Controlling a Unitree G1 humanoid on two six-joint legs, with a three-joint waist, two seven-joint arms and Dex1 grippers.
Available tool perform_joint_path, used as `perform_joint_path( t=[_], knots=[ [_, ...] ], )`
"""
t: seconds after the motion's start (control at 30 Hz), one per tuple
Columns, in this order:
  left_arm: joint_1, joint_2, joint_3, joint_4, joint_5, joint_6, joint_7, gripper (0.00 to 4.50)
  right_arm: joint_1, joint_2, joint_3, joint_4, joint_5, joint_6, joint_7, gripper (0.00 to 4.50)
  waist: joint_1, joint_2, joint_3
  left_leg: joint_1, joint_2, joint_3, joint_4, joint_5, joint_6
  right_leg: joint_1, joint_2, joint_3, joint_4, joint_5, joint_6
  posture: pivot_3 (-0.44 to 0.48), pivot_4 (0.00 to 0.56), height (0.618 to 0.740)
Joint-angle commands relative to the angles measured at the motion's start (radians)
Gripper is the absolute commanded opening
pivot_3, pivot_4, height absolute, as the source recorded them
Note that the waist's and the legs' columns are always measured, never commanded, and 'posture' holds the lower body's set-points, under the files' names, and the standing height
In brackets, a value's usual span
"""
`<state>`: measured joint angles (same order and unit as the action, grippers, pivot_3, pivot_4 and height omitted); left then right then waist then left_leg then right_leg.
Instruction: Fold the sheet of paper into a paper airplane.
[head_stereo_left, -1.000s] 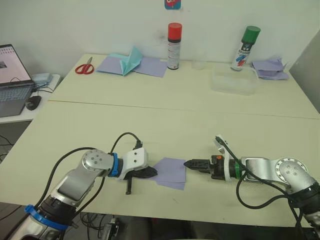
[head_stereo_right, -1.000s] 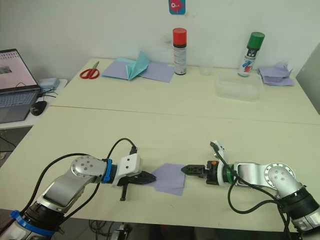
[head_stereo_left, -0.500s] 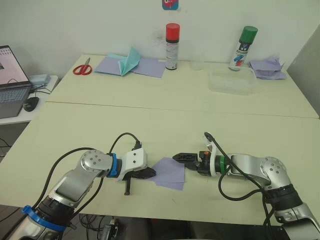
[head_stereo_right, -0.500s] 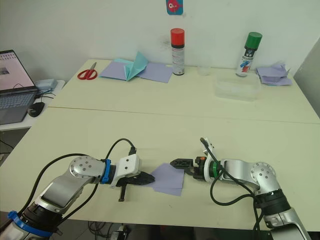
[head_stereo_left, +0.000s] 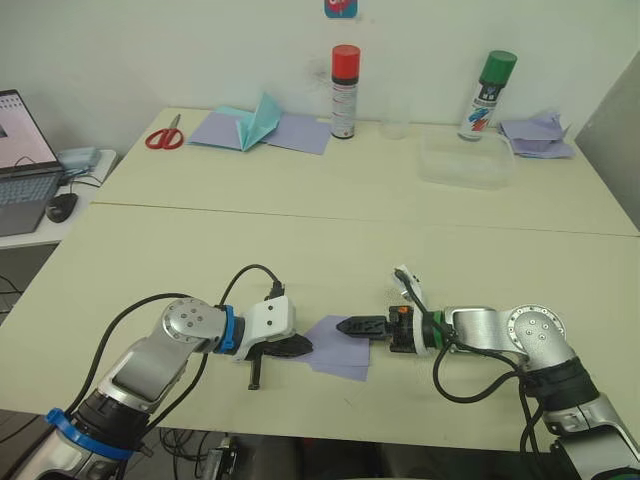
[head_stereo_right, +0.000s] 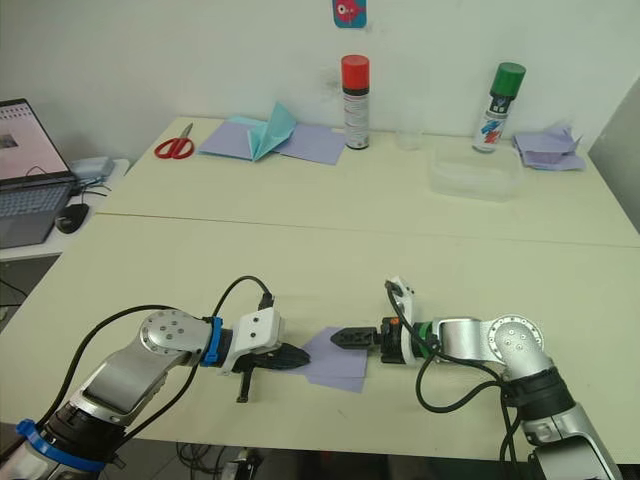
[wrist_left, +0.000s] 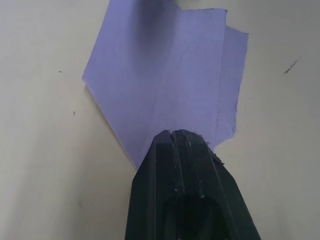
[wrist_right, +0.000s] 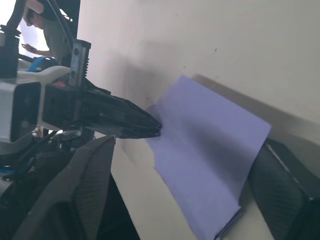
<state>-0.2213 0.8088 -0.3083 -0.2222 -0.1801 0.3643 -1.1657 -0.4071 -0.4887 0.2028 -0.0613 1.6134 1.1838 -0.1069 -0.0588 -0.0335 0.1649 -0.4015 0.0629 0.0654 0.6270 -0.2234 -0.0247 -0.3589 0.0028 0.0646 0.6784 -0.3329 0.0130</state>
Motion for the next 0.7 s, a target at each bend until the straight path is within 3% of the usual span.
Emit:
perform_joint_path(
  t=[0.03,0.27,0.3,0.5,0.7],
  knots=[
    [0.050,0.037,-0.041,0.037,0.041,0.051,-0.013,0.00,0.006,0.006,-0.005,-0.058,-0.125,-0.014,0.119,2.88,0.000,0.000,0.000,0.000,0.000,0.000,0.000,0.000,0.000,0.000,0.000,0.000,0.000,0.000,0.000,0.000,0.150,0.740],
    [0.074,0.052,-0.033,0.010,0.029,0.077,-0.008,0.00,0.020,-0.025,0.041,-0.175,-0.373,-0.060,0.374,0.32,-0.001,0.001,0.000,-0.007,0.001,0.001,-0.003,0.000,0.000,-0.011,0.001,0.000,0.002,0.000,0.000,0.000,0.150,0.740],
    [0.078,0.053,-0.029,0.002,0.023,0.086,-0.006,0.00,0.021,-0.032,0.054,-0.194,-0.416,-0.081,0.414,0.13,-0.001,0.001,0.000,-0.008,0.001,0.001,-0.002,0.000,0.000,-0.012,0.001,0.000,0.002,0.000,0.000,0.000,0.150,0.740],
    [0.119,0.075,0.017,-0.043,-0.016,0.160,0.012,0.00,0.045,-0.070,0.150,-0.271,-0.723,-0.317,0.656,0.06,-0.001,0.001,0.000,-0.013,0.001,-0.001,-0.002,0.000,0.000,-0.016,0.003,0.000,0.002,-0.001,0.001,0.000,0.150,0.740],
    [0.158,0.076,0.023,-0.068,-0.026,0.184,0.042,0.00,0.057,-0.127,0.283,-0.232,-1.052,-0.642,0.920,0.06,-0.001,0.001,0.000,-0.013,0.002,-0.002,-0.001,0.000,0.000,-0.016,0.004,-0.001,0.002,-0.001,0.001,0.000,0.150,0.740]
  ],
)
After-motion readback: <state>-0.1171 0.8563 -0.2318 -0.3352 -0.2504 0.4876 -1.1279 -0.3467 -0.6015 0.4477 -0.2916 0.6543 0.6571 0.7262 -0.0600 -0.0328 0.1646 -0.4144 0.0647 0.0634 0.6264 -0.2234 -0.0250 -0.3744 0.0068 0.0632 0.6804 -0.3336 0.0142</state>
